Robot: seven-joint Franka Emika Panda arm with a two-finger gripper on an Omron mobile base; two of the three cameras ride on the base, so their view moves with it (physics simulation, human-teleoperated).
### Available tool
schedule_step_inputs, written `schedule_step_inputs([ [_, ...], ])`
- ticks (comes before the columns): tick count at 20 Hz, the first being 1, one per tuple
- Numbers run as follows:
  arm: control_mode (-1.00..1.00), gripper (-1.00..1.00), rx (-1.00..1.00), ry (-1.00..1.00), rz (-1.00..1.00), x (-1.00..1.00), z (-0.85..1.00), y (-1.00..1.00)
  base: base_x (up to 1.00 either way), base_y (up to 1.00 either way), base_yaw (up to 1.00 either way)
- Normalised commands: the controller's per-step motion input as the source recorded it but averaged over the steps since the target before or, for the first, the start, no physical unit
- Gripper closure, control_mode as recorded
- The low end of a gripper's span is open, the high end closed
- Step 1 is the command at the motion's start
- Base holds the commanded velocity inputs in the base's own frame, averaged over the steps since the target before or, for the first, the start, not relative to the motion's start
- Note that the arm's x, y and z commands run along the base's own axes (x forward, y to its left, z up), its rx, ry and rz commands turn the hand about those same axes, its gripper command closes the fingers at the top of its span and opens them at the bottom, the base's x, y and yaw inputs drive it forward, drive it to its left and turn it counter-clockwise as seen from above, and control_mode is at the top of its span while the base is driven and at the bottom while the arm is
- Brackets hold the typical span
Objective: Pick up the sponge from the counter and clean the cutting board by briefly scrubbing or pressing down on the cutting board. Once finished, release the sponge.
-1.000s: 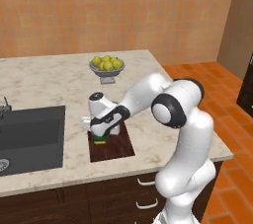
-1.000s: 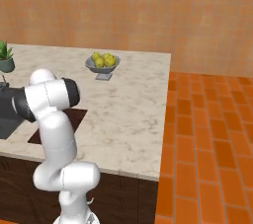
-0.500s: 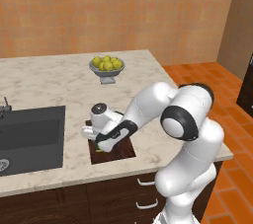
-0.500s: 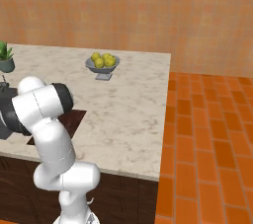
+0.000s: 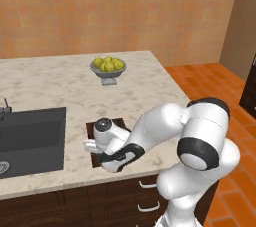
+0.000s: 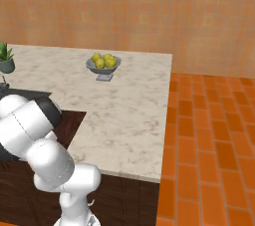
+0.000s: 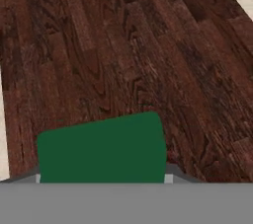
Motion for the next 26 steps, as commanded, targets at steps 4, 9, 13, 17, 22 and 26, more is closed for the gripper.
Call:
schedule_step_inputs([
  [4, -1.0, 1.0, 0.04, -0.04, 0.0, -0.44, -0.19, -0.68, 0.0, 0.0, 0.0],
  [9, -1.0, 1.0, 0.08, 0.02, 0.0, 0.15, 0.0, -0.51, 0.0, 0.0, 0.0],
  [13, -1.0, 1.0, 0.0, 0.04, 0.0, 0.41, -0.04, -0.08, 0.0, 0.0, 0.0],
  [17, -1.0, 1.0, -0.03, 0.0, -0.02, 0.49, -0.22, 0.0, 0.0, 0.0, 0.0],
  [22, -1.0, 1.0, -0.02, 0.0, -0.02, 0.42, -0.37, 0.0, 0.0, 0.0, 0.0],
  [26, -1.0, 1.0, 0.0, 0.08, 0.0, 0.46, -0.17, 0.0, 0.0, 0.0, 0.0],
])
